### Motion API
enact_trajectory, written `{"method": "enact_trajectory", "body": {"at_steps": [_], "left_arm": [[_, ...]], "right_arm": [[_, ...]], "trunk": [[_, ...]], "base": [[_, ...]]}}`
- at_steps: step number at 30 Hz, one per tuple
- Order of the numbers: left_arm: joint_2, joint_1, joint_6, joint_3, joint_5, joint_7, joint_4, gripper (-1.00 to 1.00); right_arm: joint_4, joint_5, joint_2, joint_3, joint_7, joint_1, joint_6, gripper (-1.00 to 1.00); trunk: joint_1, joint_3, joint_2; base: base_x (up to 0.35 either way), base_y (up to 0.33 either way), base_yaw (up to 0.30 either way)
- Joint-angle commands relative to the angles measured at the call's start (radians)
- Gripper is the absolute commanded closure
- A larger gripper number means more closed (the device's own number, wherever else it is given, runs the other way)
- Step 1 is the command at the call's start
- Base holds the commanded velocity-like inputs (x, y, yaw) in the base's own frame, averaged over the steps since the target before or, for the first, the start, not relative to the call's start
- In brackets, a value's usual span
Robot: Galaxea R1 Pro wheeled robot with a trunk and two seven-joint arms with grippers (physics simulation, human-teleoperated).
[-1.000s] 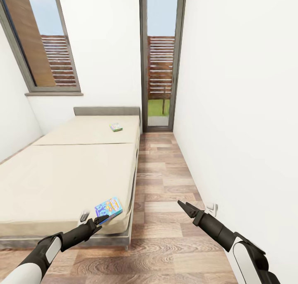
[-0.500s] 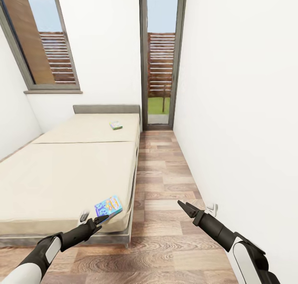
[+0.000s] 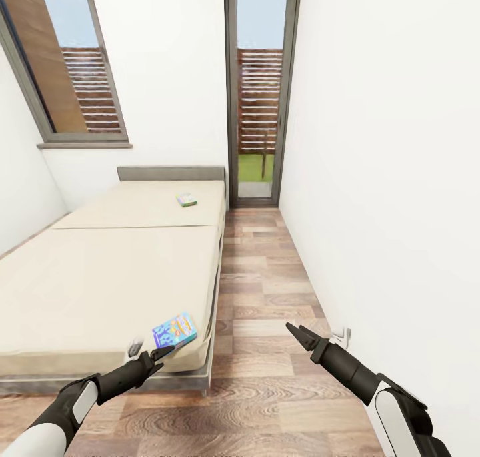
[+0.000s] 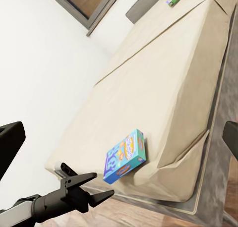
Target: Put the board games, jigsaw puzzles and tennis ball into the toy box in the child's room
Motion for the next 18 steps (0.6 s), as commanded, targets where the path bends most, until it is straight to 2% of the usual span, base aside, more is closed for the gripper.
{"method": "enact_trajectory", "body": {"at_steps": [1, 18], "left_arm": [[0.0, -0.001, 0.008, 0.003, 0.002, -0.002, 0.0, -1.0], [0.0, -0.001, 0.008, 0.003, 0.001, -0.002, 0.0, -1.0]], "right_arm": [[0.0, -0.007, 0.0, -0.001, 0.001, -0.001, 0.008, -1.0], [0.0, -0.008, 0.0, -0.001, 0.001, -0.001, 0.008, -1.0]], "trunk": [[0.0, -0.002, 0.0], [0.0, -0.028, 0.0]], "base": [[0.0, 0.0, 0.0], [0.0, 0.0, 0.0]]}}
